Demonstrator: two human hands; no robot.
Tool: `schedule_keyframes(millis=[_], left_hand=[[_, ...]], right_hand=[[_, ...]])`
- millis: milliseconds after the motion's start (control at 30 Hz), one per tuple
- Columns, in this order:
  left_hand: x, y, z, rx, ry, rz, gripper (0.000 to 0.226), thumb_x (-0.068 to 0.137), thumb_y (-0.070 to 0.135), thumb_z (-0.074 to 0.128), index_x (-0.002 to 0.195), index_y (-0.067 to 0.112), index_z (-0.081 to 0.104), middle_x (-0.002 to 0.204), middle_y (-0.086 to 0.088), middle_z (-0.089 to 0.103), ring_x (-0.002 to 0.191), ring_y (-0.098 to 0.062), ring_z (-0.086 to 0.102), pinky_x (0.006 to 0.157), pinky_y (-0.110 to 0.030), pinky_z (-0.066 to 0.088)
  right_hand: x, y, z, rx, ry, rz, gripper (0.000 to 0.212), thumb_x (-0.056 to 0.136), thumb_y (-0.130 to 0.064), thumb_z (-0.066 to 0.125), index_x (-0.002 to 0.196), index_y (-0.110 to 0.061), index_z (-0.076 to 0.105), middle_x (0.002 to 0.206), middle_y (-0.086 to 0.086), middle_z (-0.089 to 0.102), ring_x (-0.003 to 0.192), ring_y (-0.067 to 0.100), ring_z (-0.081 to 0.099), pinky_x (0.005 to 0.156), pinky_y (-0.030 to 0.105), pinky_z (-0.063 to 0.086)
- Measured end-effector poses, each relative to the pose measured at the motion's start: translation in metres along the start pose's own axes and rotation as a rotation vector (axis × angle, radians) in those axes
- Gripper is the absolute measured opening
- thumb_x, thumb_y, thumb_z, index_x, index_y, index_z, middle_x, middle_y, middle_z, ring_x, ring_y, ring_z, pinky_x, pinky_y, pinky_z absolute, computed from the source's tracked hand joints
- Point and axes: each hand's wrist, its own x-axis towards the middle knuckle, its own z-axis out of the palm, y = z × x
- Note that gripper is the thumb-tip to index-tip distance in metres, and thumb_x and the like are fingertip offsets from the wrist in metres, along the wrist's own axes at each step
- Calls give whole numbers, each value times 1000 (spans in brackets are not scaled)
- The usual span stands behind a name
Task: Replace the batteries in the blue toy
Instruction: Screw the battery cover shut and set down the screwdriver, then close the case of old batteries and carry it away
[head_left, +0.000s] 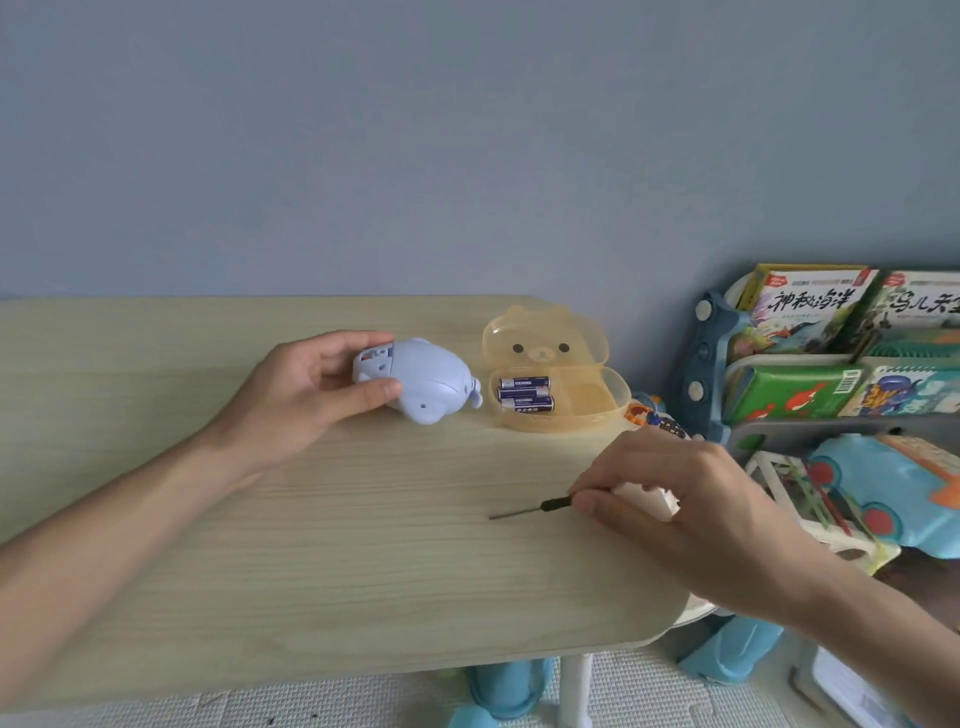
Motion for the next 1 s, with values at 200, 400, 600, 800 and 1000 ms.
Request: schedule_keyframes(millis=[200,400,600,800,1000], left_hand=[[2,-3,-6,-21,-3,-13,56,73,17,86,127,23,74,117,7,83,109,-11,78,94,-17,59],[2,-5,-10,6,-4,-32,67,65,31,97,127,27,74,124,5,80,112,-22,78,107,-38,53],[3,-2,-7,27,-2,-22,66,65,34,92,128,28,73,127,8,79,111,-21,79,109,-41,53],[6,19,-17,152,37,-6,55,77,53,87,124,28,75,113,24,80,105,5,75,86,-9,49],[42,80,8,466,78,190,33,96,52,68,117,29,79,118,16,79,112,0,72,101,-25,50]], right_hand=[[-5,7,10,-36,-29,-43,28,94,-50,64,103,-33,83,96,-16,68,96,7,61,87,19,47],[-4,10,10,-21,-45,-34,29,91,-51,66,105,-33,83,100,-18,68,97,6,63,90,23,48],[8,16,-2,31,10,48,31,85,-58,68,101,-36,82,101,-20,71,93,6,67,81,21,51],[43,40,-36,36,144,164,52,73,-68,69,112,-36,77,107,-22,72,92,-3,65,73,18,51],[70,66,-39,61,-118,309,131,47,-79,77,160,-35,27,153,-15,44,127,-3,49,106,31,48]])
